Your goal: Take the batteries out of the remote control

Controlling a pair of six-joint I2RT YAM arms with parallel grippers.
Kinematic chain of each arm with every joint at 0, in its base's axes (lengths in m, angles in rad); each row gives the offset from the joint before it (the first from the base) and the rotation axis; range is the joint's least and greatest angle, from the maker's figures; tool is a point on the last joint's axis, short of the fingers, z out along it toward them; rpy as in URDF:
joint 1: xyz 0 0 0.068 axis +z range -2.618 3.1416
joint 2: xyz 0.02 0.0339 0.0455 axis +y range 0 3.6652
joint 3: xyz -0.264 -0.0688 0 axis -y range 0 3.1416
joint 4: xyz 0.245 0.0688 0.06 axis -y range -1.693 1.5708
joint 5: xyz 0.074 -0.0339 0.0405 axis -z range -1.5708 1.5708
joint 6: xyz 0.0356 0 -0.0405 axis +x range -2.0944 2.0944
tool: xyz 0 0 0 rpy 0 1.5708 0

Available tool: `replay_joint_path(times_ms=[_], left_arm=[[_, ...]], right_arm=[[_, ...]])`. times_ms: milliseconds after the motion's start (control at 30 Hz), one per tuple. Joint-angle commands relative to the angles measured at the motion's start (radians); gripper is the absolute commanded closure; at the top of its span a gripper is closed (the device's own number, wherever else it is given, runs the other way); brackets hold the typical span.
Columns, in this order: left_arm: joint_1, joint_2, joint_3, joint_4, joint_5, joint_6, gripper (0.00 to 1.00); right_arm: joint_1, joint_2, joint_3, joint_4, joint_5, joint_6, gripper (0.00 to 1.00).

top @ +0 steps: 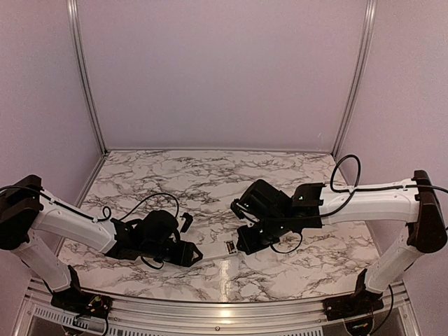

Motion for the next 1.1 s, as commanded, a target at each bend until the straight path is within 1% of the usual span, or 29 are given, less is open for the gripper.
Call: replay_joint_path(times_ms=[0, 367, 467, 533, 733, 1067], left_arm=[[-0.006, 0.001, 0.039, -0.043, -0.031, 0.028, 0.45], [-0.014, 0.033, 0.055, -0.048, -0.031, 0.034, 0.48], [-0.017, 0.034, 0.056, -0.053, -0.031, 0.036, 0.49], [-0.017, 0.036, 0.058, -0.053, -0.057, 0.038, 0.5], [-0.019, 0.063, 0.07, -0.031, -0.048, 0.042, 0.5], [-0.02, 0.126, 0.107, -0.006, -0.042, 0.055, 0.5]], right_arm=[[-0.01, -0.017, -0.006, 0.018, 0.012, -0.019, 1.0], [-0.012, 0.025, -0.005, 0.046, 0.003, -0.033, 1.0], [-0.012, 0.032, 0.0, 0.049, 0.012, -0.035, 1.0], [-0.017, 0.039, 0.009, 0.043, 0.045, -0.042, 1.0], [-0.04, 0.078, 0.039, 0.013, 0.084, -0.078, 1.0], [-0.045, 0.132, 0.081, 0.001, 0.095, -0.118, 1.0]])
